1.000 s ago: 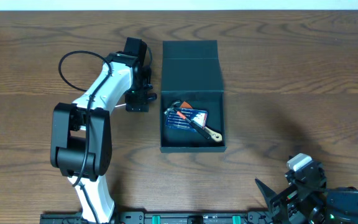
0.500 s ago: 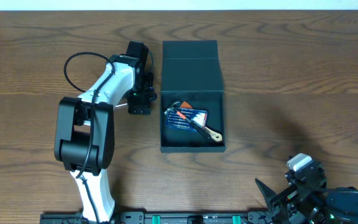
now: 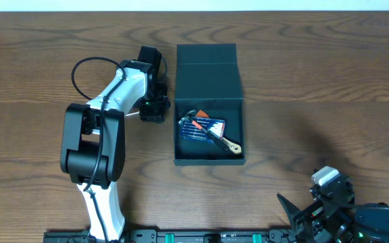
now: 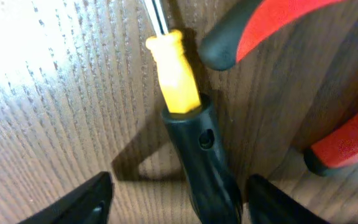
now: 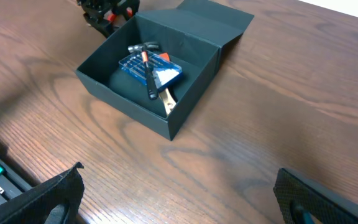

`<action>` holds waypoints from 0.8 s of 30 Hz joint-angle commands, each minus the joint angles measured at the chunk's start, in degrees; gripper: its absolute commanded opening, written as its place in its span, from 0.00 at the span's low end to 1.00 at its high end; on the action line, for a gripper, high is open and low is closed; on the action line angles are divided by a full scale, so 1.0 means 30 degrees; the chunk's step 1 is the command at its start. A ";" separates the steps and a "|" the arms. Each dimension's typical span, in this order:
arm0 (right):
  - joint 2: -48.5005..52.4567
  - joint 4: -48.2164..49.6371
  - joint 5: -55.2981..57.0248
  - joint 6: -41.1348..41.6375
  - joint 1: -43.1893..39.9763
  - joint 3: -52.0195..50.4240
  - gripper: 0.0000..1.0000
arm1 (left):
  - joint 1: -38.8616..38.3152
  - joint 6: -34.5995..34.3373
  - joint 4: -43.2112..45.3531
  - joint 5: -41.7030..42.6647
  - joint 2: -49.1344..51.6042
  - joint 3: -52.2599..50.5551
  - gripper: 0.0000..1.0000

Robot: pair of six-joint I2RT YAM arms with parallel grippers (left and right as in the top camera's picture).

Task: Pack container
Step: 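Lower the left gripper onto the yellow-black screwdriver handle and grasp it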

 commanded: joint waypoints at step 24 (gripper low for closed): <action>-0.0044 -0.0015 0.0058 0.0328 -0.0102 -0.0015 0.99 | 0.0080 0.0539 -0.0138 0.0670 -0.0080 0.0299 0.25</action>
